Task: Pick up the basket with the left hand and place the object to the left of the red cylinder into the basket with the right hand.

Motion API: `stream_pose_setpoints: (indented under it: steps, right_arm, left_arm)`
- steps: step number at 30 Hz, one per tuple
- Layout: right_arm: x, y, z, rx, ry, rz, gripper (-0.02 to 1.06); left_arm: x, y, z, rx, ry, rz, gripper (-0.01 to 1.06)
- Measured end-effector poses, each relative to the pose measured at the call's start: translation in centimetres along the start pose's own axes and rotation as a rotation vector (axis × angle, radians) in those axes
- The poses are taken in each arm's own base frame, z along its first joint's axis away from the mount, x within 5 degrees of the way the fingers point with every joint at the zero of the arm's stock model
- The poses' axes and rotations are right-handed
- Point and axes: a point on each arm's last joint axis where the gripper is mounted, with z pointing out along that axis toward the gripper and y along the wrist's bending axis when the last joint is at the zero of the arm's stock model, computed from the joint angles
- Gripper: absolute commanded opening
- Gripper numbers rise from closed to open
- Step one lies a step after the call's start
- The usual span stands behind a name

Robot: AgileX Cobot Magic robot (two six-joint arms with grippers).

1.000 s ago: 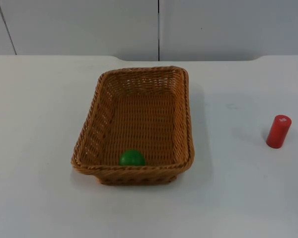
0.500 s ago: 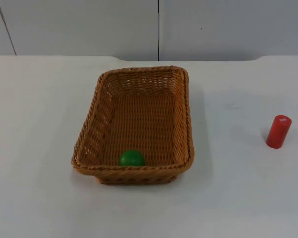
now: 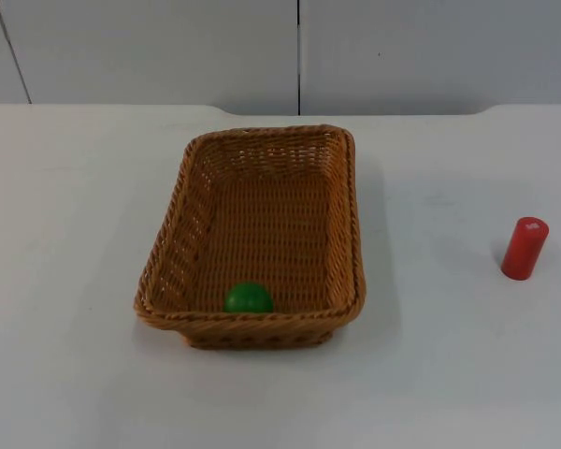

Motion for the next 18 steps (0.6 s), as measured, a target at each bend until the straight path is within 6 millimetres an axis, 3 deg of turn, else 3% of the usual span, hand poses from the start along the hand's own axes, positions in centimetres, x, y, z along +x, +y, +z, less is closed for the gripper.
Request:
stream_pose_setpoints:
  steps: [9, 18]
  right_arm:
    - [0.0, 0.0, 0.1, 0.0, -0.008, 0.0, 0.82]
    - [-0.1, 0.0, 0.1, 0.0, -0.009, 0.0, 0.82]
  left_arm:
    - [2.2, 0.1, 2.4, -0.006, 0.111, -0.021, 0.9]
    - [2.2, 0.1, 2.4, -0.007, 0.109, -0.028, 0.9]
